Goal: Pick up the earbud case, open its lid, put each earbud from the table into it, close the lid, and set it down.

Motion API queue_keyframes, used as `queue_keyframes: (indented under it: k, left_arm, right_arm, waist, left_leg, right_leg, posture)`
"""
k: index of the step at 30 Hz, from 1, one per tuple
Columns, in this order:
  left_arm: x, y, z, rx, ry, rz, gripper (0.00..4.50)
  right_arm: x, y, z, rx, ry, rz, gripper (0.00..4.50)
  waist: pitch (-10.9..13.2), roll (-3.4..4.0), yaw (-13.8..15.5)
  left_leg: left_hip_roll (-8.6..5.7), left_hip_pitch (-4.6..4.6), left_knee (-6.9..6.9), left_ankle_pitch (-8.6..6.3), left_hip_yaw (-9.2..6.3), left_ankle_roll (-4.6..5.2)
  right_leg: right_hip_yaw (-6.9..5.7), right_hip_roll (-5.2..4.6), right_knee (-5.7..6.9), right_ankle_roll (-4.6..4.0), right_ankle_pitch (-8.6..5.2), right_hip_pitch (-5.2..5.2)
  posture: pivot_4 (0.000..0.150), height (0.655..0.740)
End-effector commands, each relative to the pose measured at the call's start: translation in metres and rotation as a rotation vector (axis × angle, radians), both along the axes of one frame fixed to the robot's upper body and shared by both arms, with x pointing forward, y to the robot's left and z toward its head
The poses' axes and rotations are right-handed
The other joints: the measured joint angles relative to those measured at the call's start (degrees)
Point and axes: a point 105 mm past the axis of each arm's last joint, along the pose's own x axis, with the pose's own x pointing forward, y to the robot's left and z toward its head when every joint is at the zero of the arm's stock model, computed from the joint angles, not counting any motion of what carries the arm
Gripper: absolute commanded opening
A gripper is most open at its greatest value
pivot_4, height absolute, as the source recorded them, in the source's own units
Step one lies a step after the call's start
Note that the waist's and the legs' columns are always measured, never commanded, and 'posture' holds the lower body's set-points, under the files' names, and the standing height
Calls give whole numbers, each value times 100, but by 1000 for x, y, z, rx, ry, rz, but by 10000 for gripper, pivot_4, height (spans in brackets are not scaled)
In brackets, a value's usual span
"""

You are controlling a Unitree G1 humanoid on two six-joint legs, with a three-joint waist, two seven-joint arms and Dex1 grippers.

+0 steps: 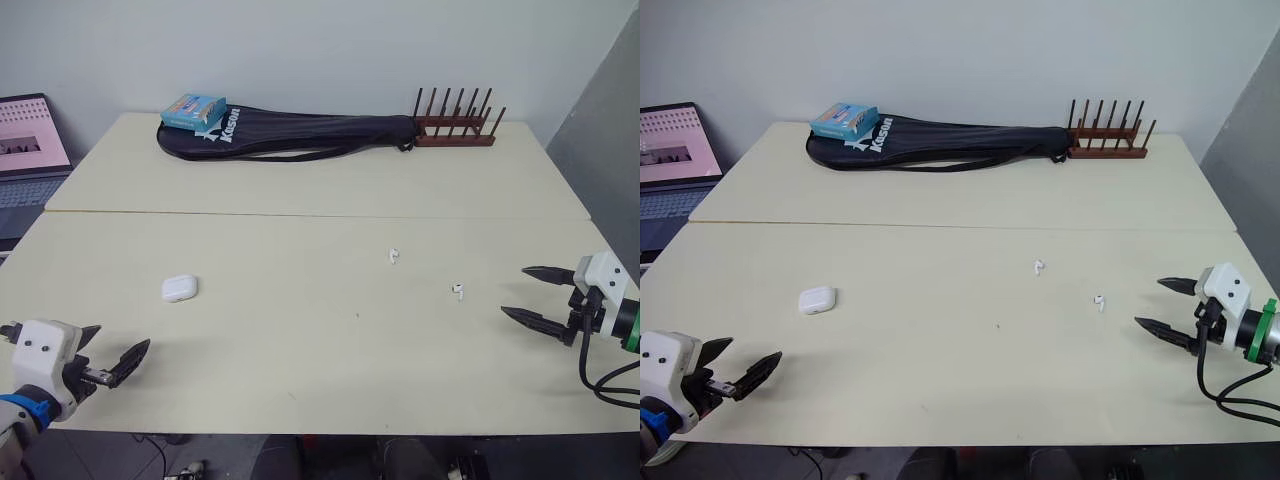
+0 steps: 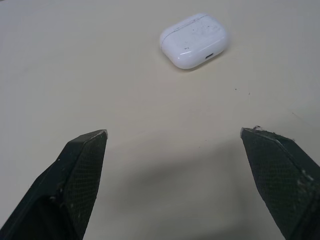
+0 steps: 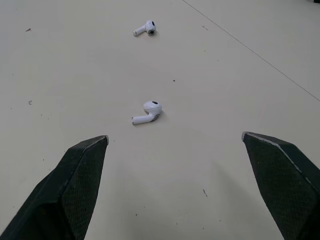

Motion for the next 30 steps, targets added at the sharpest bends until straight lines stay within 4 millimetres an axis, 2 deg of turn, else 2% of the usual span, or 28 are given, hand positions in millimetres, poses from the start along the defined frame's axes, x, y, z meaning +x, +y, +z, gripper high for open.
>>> queue_keyframes:
  k: [1,7,13,17,27,30]
  left_arm:
    - [2,0,15,25,-55,-4,45000]
    - [3,-8,19,-39,-71,-35,45000]
    - [2,-12,21,27,-56,-31,45000]
    - [0,-21,21,-57,-55,-86,45000]
    - [-2,-17,20,-97,-54,-35,45000]
    - [-3,-19,22,-56,-78,-63,45000]
  right_arm:
    - [3,2,8,-5,-36,16,44919]
    - [2,3,5,-2,-32,16,44919]
    - [1,5,5,6,-38,11,44919]
    - [0,4,5,5,-38,6,44919]
    - [-4,5,4,10,-32,5,44919]
    - [-4,7,4,11,-34,6,44919]
  waist:
    - [0,0,1]
    - [0,0,1]
    - [0,0,1]
    - [0,-1,1]
    - [-1,-1,1]
    - [-1,-1,3]
  left_leg:
    - [0,0,0,0,0,0]
    - [0,-1,0,0,1,0]
    - [0,0,0,0,0,0]
    - [0,0,0,0,0,0]
    - [0,0,1,0,-1,0]
    - [0,-1,1,0,-1,0]
  right_leg:
    - [0,0,0,0,0,0]
    - [0,0,0,0,0,0]
    - [1,0,0,0,0,1]
    - [0,0,0,0,0,1]
    - [0,0,0,0,0,1]
    - [-1,0,0,0,0,1]
  posture:
    - [1500,7026]
    - [1500,7026]
    - [1500,7026]
    - [1500,7026]
    - [1500,7026]
    - [1500,7026]
